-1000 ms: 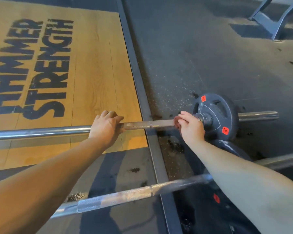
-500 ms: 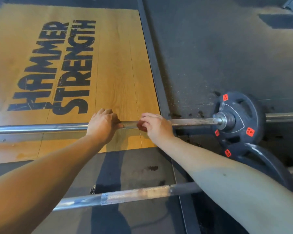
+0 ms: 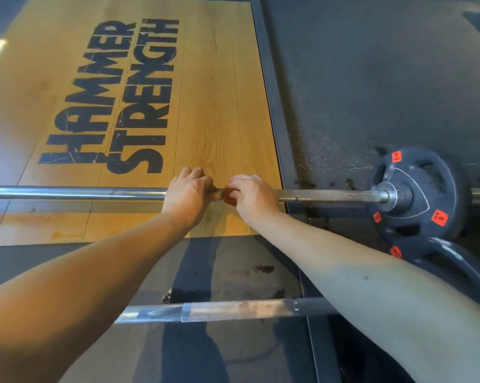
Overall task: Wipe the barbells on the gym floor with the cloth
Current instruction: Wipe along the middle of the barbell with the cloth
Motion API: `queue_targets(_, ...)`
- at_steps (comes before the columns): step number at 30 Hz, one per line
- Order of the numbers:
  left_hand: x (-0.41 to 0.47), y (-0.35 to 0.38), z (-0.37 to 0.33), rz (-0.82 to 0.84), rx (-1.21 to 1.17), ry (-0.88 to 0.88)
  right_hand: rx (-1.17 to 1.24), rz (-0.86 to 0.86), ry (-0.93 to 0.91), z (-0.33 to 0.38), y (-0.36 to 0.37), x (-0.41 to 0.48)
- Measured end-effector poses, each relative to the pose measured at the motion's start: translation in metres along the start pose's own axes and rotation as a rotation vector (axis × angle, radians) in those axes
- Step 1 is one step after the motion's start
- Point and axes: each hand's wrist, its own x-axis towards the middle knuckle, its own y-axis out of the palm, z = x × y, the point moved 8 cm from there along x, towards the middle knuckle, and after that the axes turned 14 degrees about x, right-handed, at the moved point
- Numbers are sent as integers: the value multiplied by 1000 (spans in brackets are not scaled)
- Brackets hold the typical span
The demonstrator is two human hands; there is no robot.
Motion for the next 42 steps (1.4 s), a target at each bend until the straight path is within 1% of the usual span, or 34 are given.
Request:
queue_targets(2,1,-2,2,51,-2,10,16,46,-14,-11,-19,-10)
queue_targets(4,-2,-4,9,107,-9,38,15,13,60,-40,-54,-23)
queue_targets(7,-11,-5,33,70,17,17,-3,-66,136,-72,-95,-42)
queue_targets(10,-14,-5,42,36,74,-11,-15,-115,117,-66,-82,-48)
queue_targets(13,-15,-3,35,7,62,-14,-4,-156,56,-52,-53,-35)
queue_targets(14,-15,-2,34,2,65,-20,2,-140,36,-44,-42,-27)
queue_targets(17,-16,0,35,-3,64,-35,16,-20,-81,-15,-14,-13)
queue_targets(19,-14,-2,35,-15,52,-41,14,33,-123,-18,-21,-14)
queue_targets(21,-12,-1,36,-18,40,-51,-11,16,-99,-41,-48,-24)
queue_targets(24,-14,0,35,-24,38,-39,-43,-90,-43,-69,-85,-39)
queue_targets(27,-16,0,32,-50,64,-25,-25,-140,-17,-57,-67,-30)
queue_targets(28,-17,0,32,-50,75,-28,-8,-114,-25,-44,-53,-22)
queue_targets(30,-16,0,31,-46,85,-29,5,-3,-53,-20,-22,-10)
queue_targets(32,-13,-3,32,-47,87,-36,-15,58,-88,-7,-14,-2)
queue_targets(34,-11,-3,32,-30,82,-43,-11,60,-49,-18,-35,-5)
queue_targets(38,-14,-1,29,-41,85,-18,-63,1,129,-59,-85,-21)
queue_targets(40,-15,1,31,-38,97,-22,-33,-25,114,-49,-71,-14)
queue_targets(42,-16,1,31,-42,104,-20,16,-1,70,-25,-36,-3)
